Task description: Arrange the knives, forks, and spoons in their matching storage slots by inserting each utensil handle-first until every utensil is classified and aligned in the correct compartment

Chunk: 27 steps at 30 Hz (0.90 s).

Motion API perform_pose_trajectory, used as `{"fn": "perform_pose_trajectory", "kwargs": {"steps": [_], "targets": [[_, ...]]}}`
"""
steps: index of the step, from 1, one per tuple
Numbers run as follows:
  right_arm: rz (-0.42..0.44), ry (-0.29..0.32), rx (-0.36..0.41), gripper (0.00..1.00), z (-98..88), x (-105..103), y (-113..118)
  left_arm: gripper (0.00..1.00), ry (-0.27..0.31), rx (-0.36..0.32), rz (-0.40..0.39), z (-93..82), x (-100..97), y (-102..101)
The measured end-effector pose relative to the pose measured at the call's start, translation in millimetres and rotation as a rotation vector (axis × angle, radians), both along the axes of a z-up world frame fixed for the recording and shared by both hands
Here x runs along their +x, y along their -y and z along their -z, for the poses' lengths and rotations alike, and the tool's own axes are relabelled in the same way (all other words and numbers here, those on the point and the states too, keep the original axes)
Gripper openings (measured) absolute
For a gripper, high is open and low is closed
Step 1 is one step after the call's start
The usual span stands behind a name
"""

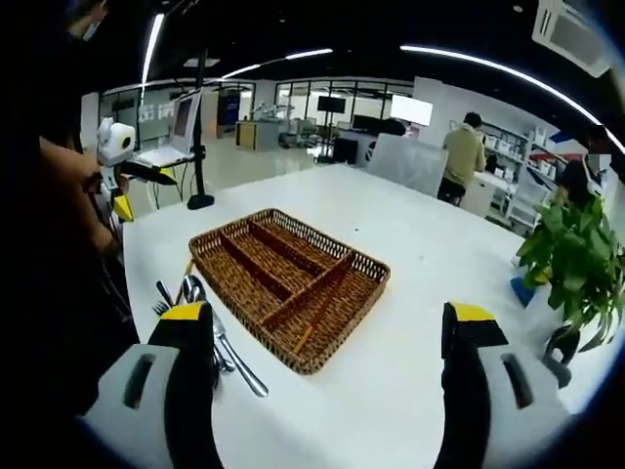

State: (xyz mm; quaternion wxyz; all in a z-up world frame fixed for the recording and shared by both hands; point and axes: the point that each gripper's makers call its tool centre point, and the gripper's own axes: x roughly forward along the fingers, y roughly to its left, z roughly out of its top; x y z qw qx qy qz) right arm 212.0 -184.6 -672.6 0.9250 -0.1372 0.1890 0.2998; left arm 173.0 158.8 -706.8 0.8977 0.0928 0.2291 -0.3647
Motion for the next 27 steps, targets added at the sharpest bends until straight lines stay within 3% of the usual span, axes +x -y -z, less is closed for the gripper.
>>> {"fn": "perform_pose_trajectory", "kwargs": {"steps": [2, 5, 10, 19, 22, 27], "targets": [[0.013, -0.024, 0.036, 1.0, 4.4, 0.2, 3.9, 0.98, 0.001, 0.004, 0.004, -1.2, 0.3, 0.0], [0.027, -0.046, 0.021, 1.0, 14.5, -1.9, 10.7, 0.99, 0.008, 0.023, 0.021, -4.0, 2.3, -0.2], [0.036, -0.063, 0.041, 1.0, 14.8, -7.6, 12.2, 0.99, 0.006, 0.044, 0.037, -3.6, 3.9, -1.6], [-0.003, -0.045, 0.058, 1.0, 1.0, -9.5, 3.3, 0.99, -0.018, 0.099, 0.08, 4.0, 8.7, -0.8], [-0.005, -0.035, 0.08, 1.0, -7.3, -8.0, 2.1, 0.99, -0.01, 0.154, 0.124, 9.0, 7.6, 0.2], [0.006, -0.037, 0.097, 1.0, -8.2, -6.6, 4.5, 0.99, 0.012, 0.165, 0.161, 6.5, 9.8, 2.7]]}}
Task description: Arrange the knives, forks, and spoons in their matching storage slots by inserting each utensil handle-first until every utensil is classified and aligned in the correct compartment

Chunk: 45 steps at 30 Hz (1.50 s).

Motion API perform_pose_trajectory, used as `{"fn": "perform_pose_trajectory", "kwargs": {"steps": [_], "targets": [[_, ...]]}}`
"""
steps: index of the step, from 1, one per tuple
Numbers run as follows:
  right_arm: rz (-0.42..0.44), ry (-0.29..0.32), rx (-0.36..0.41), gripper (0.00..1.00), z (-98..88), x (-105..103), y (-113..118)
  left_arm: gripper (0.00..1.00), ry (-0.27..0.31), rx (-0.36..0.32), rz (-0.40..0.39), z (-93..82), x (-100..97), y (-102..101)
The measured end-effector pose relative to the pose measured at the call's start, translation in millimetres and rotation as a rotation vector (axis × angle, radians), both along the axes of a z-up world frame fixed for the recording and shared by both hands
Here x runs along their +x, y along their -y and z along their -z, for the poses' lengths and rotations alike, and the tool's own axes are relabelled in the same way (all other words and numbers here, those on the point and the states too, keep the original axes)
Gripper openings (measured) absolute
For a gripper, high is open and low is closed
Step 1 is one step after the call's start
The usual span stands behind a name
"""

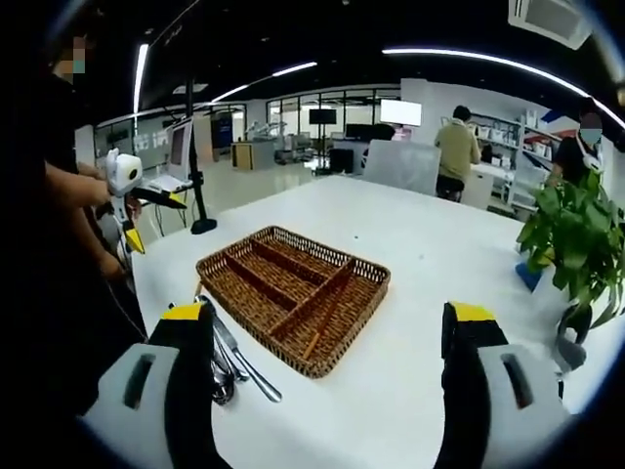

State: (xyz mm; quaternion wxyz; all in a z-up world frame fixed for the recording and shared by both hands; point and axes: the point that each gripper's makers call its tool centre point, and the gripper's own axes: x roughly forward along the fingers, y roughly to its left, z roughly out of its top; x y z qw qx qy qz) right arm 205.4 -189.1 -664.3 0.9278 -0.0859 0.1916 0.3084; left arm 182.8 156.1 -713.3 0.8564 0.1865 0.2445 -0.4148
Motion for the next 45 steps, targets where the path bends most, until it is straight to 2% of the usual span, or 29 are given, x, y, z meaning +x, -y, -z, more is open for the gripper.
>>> {"fn": "perform_pose_trajectory", "kwargs": {"steps": [3, 4, 5, 6, 13, 19, 21, 30, 32, 39, 41, 45], "targets": [[0.001, -0.007, -0.003, 1.0, 2.2, -2.2, 0.2, 0.97, 0.011, 0.024, 0.036, 3.2, 2.6, 0.6], [0.002, -0.007, -0.004, 1.0, 2.7, -2.7, 0.1, 0.97, 0.011, 0.043, 0.052, 6.4, 2.8, 0.3], [0.002, -0.007, -0.004, 1.0, 3.4, -3.5, 0.0, 0.97, 0.004, 0.094, 0.076, 14.4, 3.1, -2.1], [0.001, -0.009, 0.0, 1.0, 3.8, -4.0, -0.4, 0.97, -0.007, 0.108, 0.088, 18.4, 2.9, -1.7], [0.003, -0.015, 0.003, 1.0, 6.9, -8.8, 0.9, 0.9, -0.026, 0.127, 0.149, 31.3, 4.4, 5.5], [0.023, -0.022, 0.018, 1.0, 7.8, -10.7, 5.4, 0.77, -0.053, 0.147, 0.19, 47.1, -2.5, 8.5], [0.022, -0.021, 0.018, 1.0, 7.2, -11.5, 5.1, 0.73, -0.073, 0.192, 0.235, 57.7, -9.9, 9.6], [0.028, -0.027, 0.024, 1.0, 8.6, -12.1, 6.1, 0.59, -0.107, 0.253, 0.308, 76.4, -20.0, 14.0], [0.026, -0.028, 0.022, 1.0, 9.2, -12.8, 5.9, 0.6, -0.121, 0.28, 0.321, 82.5, -22.1, 13.9], [0.028, -0.039, 0.023, 1.0, 11.7, -14.8, 6.8, 0.55, -0.145, 0.309, 0.362, 95.4, -24.2, 18.9], [0.028, -0.04, 0.026, 1.0, 12.1, -15.3, 6.2, 0.54, -0.156, 0.357, 0.378, 105.8, -23.6, 15.5], [0.031, -0.037, 0.025, 1.0, 12.4, -17.0, 5.7, 0.43, -0.162, 0.402, 0.402, 118.1, -22.1, 13.6]]}}
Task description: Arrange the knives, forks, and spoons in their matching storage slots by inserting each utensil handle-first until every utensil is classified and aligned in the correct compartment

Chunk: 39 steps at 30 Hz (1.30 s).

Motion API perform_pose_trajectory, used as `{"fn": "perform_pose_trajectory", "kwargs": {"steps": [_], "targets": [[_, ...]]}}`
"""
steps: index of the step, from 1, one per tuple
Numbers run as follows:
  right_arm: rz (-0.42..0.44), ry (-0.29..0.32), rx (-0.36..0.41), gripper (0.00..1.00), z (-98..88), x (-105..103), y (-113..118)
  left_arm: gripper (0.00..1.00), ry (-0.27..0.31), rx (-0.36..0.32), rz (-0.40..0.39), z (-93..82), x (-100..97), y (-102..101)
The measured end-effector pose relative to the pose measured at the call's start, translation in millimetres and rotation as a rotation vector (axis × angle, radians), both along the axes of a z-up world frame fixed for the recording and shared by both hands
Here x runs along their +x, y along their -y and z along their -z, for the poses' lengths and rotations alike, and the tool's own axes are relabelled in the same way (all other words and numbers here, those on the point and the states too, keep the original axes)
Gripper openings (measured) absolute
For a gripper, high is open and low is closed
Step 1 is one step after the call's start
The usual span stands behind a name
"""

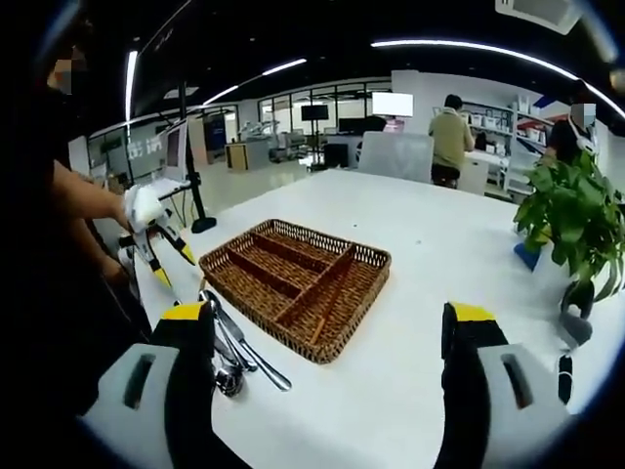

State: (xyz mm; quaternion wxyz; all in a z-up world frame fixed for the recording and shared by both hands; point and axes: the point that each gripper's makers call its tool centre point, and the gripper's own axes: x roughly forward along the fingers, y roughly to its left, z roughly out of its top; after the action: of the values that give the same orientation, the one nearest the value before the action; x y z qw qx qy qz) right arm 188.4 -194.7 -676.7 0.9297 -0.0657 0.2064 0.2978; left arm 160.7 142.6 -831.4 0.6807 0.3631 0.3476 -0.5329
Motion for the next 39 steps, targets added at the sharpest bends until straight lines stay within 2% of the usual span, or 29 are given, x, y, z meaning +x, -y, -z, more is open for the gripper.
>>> {"fn": "perform_pose_trajectory", "kwargs": {"steps": [6, 11, 14, 18, 23, 30, 32, 39], "targets": [[0.018, 0.025, -0.005, 1.0, -4.6, -1.4, 3.9, 0.41, 0.022, 0.019, 0.028, 8.3, 5.3, 4.4], [0.028, 0.02, -0.003, 1.0, -2.7, -3.9, 7.3, 0.39, 0.005, 0.033, 0.049, 15.3, 6.1, 3.0], [0.034, 0.013, -0.001, 1.0, -0.3, -6.2, 7.5, 0.38, -0.006, 0.024, 0.066, 17.4, 5.5, 11.2], [0.031, 0.012, -0.012, 1.0, 1.5, -8.3, 6.2, 0.32, -0.01, 0.018, 0.086, 20.7, 8.7, 20.5], [0.035, 0.012, -0.018, 1.0, 1.5, -10.1, 7.7, 0.26, -0.007, 0.021, 0.101, 23.5, 11.2, 22.7], [0.043, 0.006, -0.019, 1.0, 4.5, -10.7, 10.2, 0.2, -0.008, 0.056, 0.167, 32.4, 11.2, 25.4], [0.04, 0.003, -0.025, 1.0, 6.3, -10.9, 9.3, 0.15, -0.01, 0.065, 0.187, 33.4, 9.7, 27.6], [0.048, -0.008, -0.004, 1.0, 6.5, -8.4, 9.5, 0.12, -0.017, 0.123, 0.234, 43.7, 7.4, 20.3]]}}
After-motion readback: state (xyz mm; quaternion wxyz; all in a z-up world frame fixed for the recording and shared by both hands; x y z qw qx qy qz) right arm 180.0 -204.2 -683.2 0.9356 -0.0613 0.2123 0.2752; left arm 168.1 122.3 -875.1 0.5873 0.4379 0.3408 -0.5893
